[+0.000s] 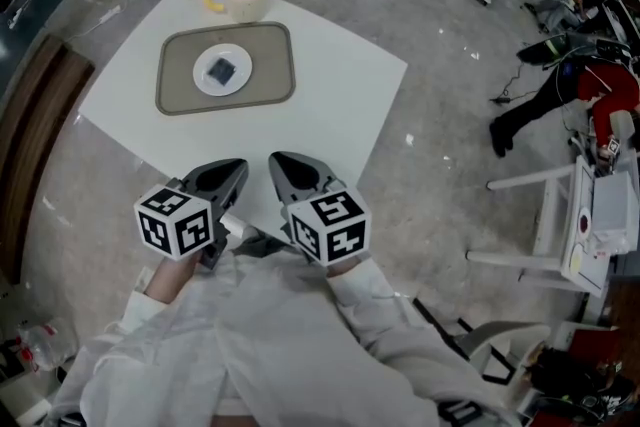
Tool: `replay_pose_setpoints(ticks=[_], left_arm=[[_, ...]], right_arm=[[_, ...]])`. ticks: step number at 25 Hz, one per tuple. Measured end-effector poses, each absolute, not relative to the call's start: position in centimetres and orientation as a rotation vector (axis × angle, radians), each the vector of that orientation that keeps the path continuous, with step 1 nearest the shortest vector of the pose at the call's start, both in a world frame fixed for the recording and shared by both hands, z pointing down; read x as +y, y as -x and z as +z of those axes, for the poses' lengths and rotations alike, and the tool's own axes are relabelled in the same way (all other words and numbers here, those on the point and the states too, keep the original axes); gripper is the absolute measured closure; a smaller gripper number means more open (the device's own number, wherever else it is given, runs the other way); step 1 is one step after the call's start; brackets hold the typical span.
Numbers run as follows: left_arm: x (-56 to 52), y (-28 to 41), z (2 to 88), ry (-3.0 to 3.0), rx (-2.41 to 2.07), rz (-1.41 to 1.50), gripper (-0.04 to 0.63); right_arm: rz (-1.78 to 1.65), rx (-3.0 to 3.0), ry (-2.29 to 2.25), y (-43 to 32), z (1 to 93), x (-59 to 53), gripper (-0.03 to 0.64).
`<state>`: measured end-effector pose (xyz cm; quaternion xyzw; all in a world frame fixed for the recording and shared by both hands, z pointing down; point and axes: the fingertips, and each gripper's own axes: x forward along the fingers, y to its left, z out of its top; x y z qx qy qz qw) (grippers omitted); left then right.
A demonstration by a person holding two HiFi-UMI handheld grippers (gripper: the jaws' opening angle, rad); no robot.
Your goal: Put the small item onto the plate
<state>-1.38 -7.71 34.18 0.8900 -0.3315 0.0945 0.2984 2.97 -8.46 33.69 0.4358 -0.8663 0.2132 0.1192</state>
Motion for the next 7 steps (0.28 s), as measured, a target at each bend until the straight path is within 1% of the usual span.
replay_pose_setpoints(ticks=[7], left_arm=[[-7.97, 1.43, 33.95, -2.374, -0.872, 0.235, 0.584]], right_arm=[[0.624, -2.537, -1.283, -2.37, 33.63, -8.87, 0.601]])
